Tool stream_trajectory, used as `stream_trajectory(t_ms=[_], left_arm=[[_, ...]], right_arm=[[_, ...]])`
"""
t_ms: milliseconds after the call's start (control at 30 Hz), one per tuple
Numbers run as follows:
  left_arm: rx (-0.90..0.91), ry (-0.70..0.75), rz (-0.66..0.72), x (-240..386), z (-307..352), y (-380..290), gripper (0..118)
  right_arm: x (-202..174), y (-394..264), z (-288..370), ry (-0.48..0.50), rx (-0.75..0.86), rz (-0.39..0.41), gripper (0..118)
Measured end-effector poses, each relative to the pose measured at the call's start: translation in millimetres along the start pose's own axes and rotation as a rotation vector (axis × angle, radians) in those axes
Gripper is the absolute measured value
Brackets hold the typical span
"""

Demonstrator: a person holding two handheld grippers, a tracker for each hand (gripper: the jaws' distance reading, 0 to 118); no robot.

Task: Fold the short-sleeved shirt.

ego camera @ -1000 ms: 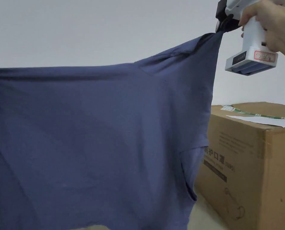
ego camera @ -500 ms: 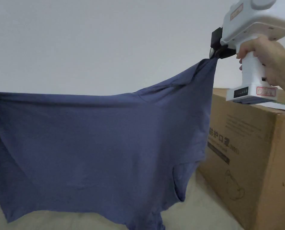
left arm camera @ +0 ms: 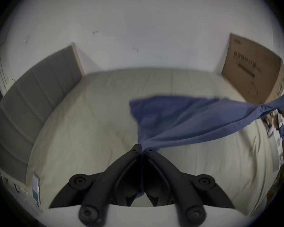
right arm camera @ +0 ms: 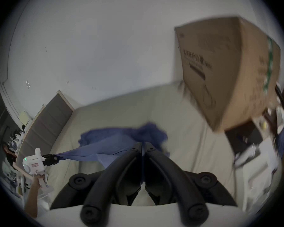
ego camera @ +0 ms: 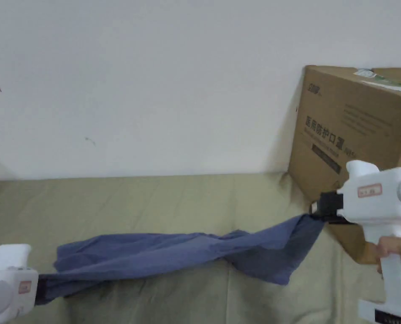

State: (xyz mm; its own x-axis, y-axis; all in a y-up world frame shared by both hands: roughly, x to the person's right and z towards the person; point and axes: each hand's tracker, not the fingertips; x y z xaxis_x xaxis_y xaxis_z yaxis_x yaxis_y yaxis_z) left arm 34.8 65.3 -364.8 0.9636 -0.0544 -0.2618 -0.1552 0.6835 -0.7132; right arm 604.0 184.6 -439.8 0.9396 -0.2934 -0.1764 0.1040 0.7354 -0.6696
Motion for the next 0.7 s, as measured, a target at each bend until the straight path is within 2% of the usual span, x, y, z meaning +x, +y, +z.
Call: stream_trajectory(t_ms=[67, 133, 167, 200, 267, 333, 400, 433, 500, 633, 700], left_arm=[[-0.044, -0.035, 0.008, -3.2, 14.1, -48.8, 0], [-0.063, -0.047, 0.006, -11.5, 29.9, -90.2, 0], [-0.082, -0.038, 0.010, -11.9, 43.9, -107.8, 0], [-0.101, -0.022, 0.022, -15.5, 55.4, -124.6, 0], [-0.101, -0.021, 0.069, -23.0, 77.4, -156.0, 0], [-0.108, -0.048, 0.086, -24.3, 104.6, -182.1, 0], [-0.111, -0.045, 0.053, -22.5, 125.0, -206.3, 0], [-0.116, -0.024, 0.035, -23.5, 130.8, -215.3, 0], [-0.089, -0.015, 0.003, -22.6, 152.6, -236.0, 0], [-0.077, 0.009, 0.033, -28.5, 184.5, -269.9, 0], [-0.077, 0.005, 0.055, -43.2, 190.4, -282.5, 0]], right_arm=[[11.2, -53.3, 17.3, 0.074, -0.070, -0.081, 2], [20.3, -108.7, 40.5, 0.122, -0.070, -0.157, 2], [24.7, -135.7, 53.1, 0.157, -0.084, -0.173, 2], [24.7, -161.4, 68.5, 0.165, -0.047, -0.204, 2], [27.7, -208.6, 92.1, 0.119, -0.066, -0.275, 2], [20.1, -250.1, 116.8, 0.087, -0.075, -0.306, 2], [18.0, -279.0, 135.4, 0.113, -0.115, -0.290, 2], [15.2, -290.0, 146.5, 0.070, -0.146, -0.269, 2], [24.0, -304.3, 162.3, 0.053, -0.143, -0.222, 2], [38.9, -321.9, 204.9, 0.061, -0.106, -0.274, 2], [40.2, -328.7, 225.4, 0.093, -0.088, -0.255, 2]])
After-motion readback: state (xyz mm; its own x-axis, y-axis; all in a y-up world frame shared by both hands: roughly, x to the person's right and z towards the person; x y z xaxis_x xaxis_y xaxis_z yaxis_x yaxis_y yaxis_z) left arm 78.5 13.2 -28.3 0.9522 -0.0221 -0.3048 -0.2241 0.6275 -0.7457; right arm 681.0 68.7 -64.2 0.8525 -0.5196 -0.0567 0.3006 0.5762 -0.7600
